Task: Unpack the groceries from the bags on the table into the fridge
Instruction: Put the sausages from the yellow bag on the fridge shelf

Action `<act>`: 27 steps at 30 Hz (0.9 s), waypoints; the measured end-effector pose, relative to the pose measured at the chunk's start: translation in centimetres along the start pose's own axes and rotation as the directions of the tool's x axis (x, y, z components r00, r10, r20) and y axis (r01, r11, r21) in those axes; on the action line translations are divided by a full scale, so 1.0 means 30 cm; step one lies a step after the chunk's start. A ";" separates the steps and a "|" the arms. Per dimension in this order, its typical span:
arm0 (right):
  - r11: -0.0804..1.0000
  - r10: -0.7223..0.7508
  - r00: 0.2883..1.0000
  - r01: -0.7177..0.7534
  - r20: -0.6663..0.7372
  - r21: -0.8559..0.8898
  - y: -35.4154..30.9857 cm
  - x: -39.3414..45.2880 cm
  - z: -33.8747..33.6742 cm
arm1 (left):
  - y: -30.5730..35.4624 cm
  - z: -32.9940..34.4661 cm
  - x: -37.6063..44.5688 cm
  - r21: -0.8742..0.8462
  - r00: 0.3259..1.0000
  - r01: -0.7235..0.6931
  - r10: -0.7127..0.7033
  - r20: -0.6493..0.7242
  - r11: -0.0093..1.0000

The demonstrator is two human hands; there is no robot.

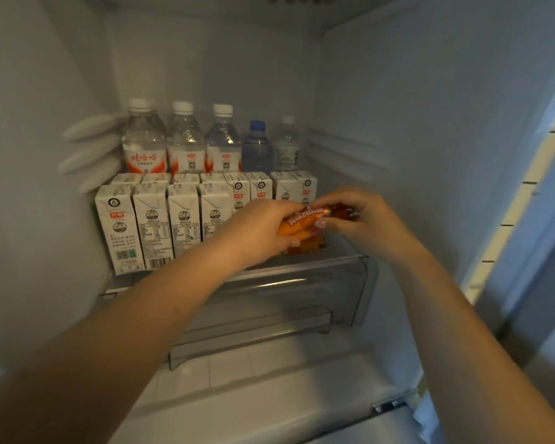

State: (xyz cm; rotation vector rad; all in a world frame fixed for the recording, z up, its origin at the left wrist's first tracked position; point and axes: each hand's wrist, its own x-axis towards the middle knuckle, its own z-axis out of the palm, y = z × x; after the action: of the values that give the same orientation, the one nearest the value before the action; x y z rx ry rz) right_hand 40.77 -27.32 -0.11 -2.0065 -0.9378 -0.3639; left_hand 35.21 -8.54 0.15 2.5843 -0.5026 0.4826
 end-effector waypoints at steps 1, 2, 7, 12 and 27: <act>0.999 0.037 0.999 -0.037 0.001 -0.002 0.024 -0.010 0.005 | -0.007 0.022 0.006 0.057 1.000 -0.011 0.011 0.012 0.998; 0.998 0.069 0.998 -0.069 0.000 0.008 0.043 -0.023 0.013 | -0.017 0.044 0.011 0.102 0.999 -0.026 0.024 0.021 0.994; 0.984 0.169 0.986 -0.169 0.011 0.055 0.120 -0.067 0.073 | -0.074 0.134 0.006 0.187 0.995 -0.085 0.075 0.060 0.979; 0.989 0.146 0.989 -0.145 0.031 -0.011 0.161 -0.086 0.108 | -0.102 0.172 -0.012 0.200 0.997 -0.076 0.069 0.037 0.977; 0.938 0.162 0.971 -0.206 -0.174 -0.277 0.183 -0.158 0.118 | -0.103 0.275 -0.244 0.380 0.973 0.005 0.084 -0.217 0.925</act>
State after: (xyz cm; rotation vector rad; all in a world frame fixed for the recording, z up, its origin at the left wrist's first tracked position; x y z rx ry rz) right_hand 41.28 -28.58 -8.05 -2.2807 -0.6228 -0.5664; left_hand 32.17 -8.16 -10.89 2.8308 -0.4134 0.9651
